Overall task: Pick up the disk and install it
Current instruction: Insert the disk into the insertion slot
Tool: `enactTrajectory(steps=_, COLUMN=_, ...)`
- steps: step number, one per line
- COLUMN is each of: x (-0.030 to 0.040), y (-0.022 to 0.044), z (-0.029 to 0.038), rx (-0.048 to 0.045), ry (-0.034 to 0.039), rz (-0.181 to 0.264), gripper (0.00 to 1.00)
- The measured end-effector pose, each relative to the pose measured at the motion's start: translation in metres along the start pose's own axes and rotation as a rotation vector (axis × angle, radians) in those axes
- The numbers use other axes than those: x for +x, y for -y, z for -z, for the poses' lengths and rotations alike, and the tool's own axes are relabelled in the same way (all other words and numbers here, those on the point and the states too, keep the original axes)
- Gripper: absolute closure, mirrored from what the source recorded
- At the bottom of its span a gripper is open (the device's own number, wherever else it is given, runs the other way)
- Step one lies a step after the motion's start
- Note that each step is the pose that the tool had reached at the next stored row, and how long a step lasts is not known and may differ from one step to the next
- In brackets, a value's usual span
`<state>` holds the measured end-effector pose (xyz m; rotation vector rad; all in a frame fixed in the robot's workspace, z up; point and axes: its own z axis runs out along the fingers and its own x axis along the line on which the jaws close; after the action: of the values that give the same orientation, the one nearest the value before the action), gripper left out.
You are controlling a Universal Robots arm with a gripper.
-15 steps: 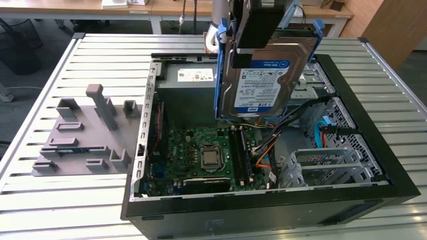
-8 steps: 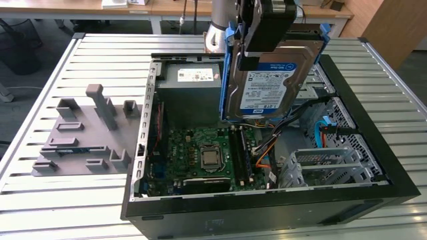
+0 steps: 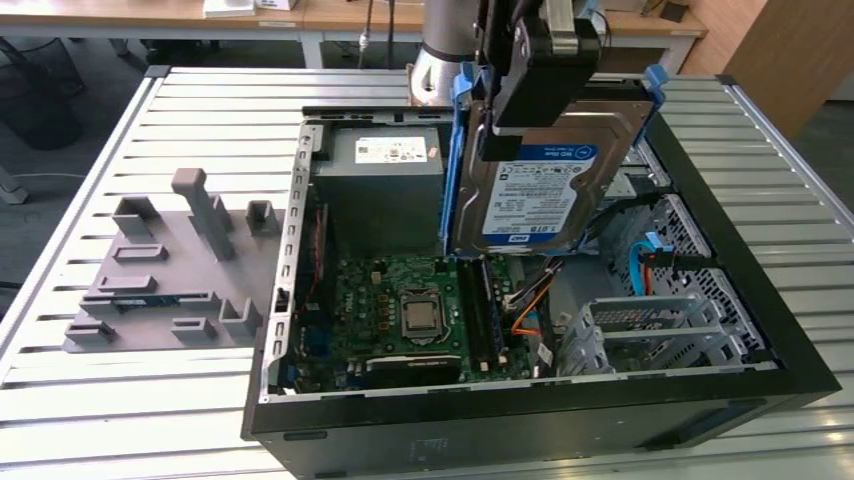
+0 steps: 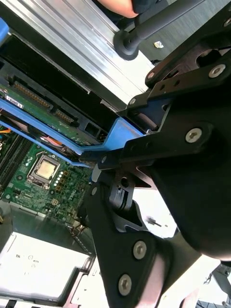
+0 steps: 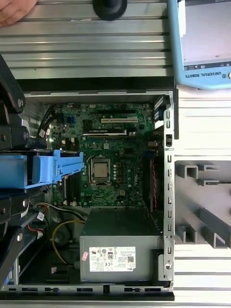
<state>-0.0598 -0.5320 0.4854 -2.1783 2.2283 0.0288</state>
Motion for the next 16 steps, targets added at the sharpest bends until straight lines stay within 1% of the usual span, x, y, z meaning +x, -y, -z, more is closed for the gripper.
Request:
enactTrajectory(steps=4, x=0.0049, y=0.0001, z=-0.0012, rx=0.0001, ry=-0.0008, rz=0.0, gripper=0.64)
enactTrajectory(steps=5, x=0.0056, y=0.0001, z=-0.0014, rx=0.0001, ry=-0.0033, rz=0.0, gripper=0.64)
enactTrajectory(steps=6, x=0.006, y=0.0002, z=-0.0015, rx=0.0002, ry=-0.0092, rz=0.0, gripper=0.64)
enactTrajectory(steps=7, x=0.0063, y=0.0004, z=-0.0017, rx=0.0003, ry=-0.0169, rz=0.0, gripper=0.64)
enactTrajectory(steps=8, x=0.0068, y=0.0003, z=-0.0025, rx=0.0004, ry=-0.0194, rz=0.0, gripper=0.64)
enactTrajectory(steps=12, x=0.0086, y=0.0017, z=-0.0055, rx=0.0005, ry=-0.0197, rz=-0.007, gripper=0.64)
enactTrajectory(steps=16, x=0.0097, y=0.0072, z=-0.0078, rx=0.0006, ry=-0.0198, rz=-0.009, gripper=0.64)
